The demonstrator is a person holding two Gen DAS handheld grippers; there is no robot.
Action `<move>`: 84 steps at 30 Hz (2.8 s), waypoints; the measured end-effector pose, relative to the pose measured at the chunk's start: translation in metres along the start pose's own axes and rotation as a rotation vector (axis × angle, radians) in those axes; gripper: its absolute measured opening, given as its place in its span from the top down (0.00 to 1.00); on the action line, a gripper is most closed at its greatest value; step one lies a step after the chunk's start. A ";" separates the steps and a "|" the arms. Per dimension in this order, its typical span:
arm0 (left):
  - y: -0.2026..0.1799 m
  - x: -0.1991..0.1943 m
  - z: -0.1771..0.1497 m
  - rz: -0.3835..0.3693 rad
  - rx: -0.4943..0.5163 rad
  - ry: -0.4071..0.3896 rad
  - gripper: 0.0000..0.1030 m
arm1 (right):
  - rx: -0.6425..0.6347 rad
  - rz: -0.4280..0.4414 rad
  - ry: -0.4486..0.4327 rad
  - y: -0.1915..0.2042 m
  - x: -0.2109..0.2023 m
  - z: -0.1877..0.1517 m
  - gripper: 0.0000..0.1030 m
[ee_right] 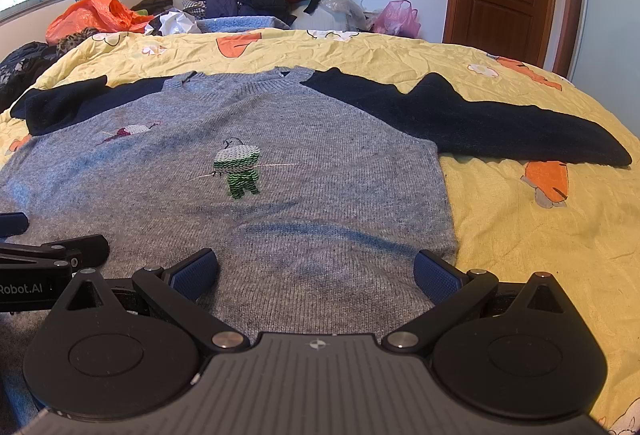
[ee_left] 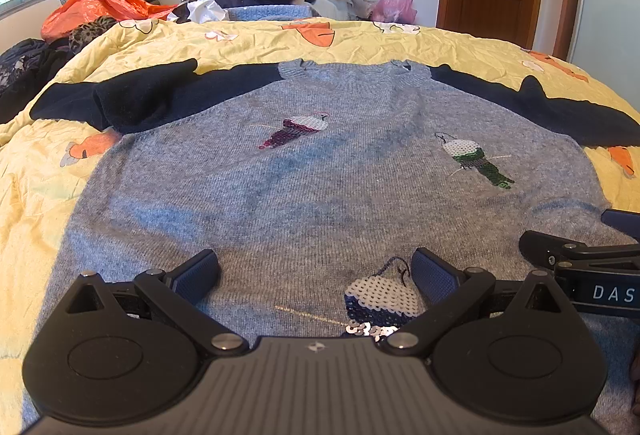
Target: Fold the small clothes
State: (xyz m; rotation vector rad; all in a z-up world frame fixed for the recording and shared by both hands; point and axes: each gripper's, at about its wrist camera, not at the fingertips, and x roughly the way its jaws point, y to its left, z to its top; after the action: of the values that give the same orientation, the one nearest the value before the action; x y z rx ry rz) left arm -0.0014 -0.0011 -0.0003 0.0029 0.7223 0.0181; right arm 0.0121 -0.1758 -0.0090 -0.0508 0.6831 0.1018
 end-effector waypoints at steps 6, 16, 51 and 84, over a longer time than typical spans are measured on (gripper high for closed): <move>0.000 0.000 0.000 0.000 -0.001 0.000 0.00 | 0.000 0.000 0.000 0.000 0.000 0.000 0.00; 0.000 0.000 0.000 0.000 -0.001 -0.001 0.00 | 0.000 0.000 0.000 0.000 0.000 0.000 0.00; 0.000 0.000 0.000 -0.001 -0.002 -0.001 0.00 | -0.002 0.000 0.000 0.001 0.000 0.000 0.00; -0.001 -0.001 -0.001 -0.002 -0.002 -0.002 0.00 | 0.716 -0.056 -0.169 -0.301 0.012 0.081 0.14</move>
State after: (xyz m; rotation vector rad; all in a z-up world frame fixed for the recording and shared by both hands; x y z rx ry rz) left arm -0.0030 -0.0020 -0.0002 -0.0002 0.7206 0.0168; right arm 0.1053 -0.4678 0.0504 0.6199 0.5174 -0.1938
